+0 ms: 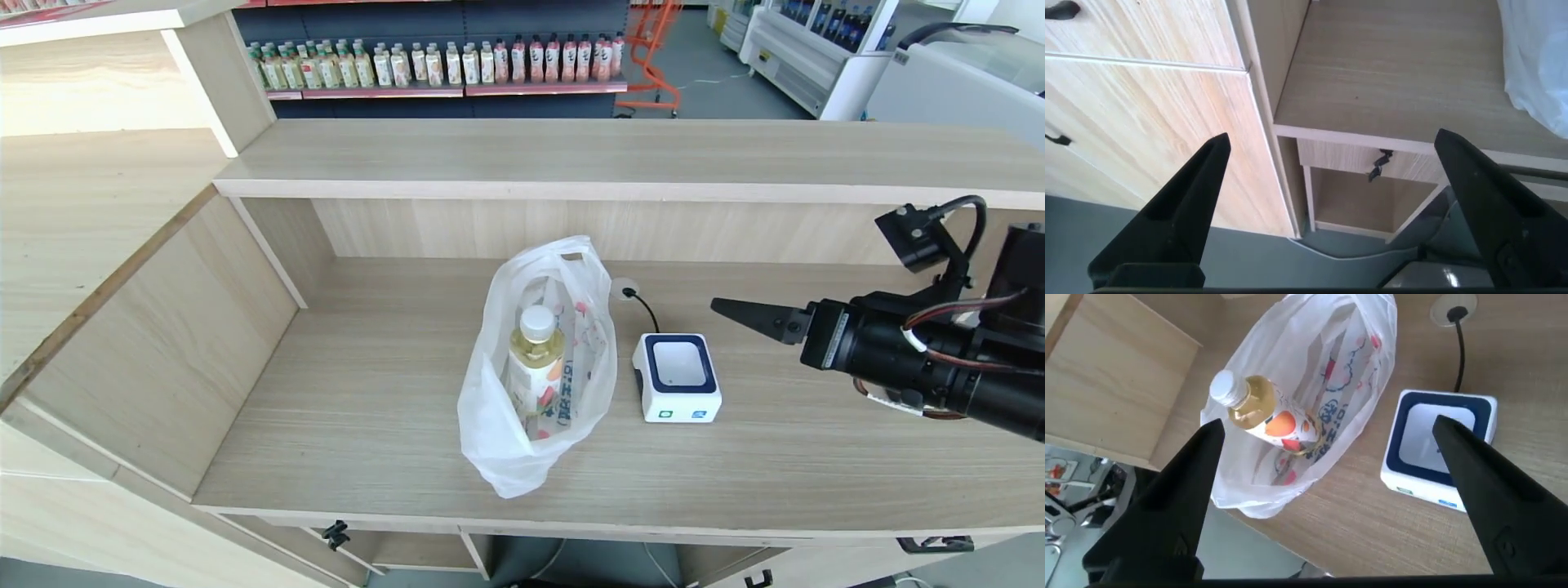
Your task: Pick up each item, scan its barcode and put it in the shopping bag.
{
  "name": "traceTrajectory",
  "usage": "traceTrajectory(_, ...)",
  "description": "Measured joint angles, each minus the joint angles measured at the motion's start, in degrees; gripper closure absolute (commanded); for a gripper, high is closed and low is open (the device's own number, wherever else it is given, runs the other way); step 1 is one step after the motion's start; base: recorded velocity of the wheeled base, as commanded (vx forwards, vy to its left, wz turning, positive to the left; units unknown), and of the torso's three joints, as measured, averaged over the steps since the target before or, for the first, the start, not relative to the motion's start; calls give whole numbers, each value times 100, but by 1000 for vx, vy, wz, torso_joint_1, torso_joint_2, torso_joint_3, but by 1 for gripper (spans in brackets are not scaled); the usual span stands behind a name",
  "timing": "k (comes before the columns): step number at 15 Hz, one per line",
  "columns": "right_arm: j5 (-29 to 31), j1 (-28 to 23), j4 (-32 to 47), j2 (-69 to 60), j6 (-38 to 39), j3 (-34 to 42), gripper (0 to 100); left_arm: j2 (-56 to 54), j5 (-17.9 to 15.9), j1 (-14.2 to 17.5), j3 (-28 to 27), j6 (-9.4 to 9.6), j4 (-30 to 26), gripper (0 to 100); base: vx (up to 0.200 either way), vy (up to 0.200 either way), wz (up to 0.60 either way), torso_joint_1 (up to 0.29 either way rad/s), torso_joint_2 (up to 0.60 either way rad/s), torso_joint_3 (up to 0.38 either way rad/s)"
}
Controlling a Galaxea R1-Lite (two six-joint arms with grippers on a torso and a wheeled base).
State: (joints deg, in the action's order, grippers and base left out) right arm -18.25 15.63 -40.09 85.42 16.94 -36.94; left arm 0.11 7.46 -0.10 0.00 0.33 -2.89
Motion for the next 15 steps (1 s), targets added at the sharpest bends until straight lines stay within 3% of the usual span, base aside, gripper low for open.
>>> traceTrajectory(4,5,-117,169,-102,-1,11,0,0,0,-4,0,-20,-1,0,0,-200,0,1,-1,6)
traceTrajectory(11,394,-835,728,-113,-52,-11,0,0,-2,2,0,-12,-1,0,0,-200,0,2,1,1)
traceTrajectory(15,394,-983,742,-94,-512,-18,0,24,-2,0,0,-11,-1,0,0,-200,0,1,2,2)
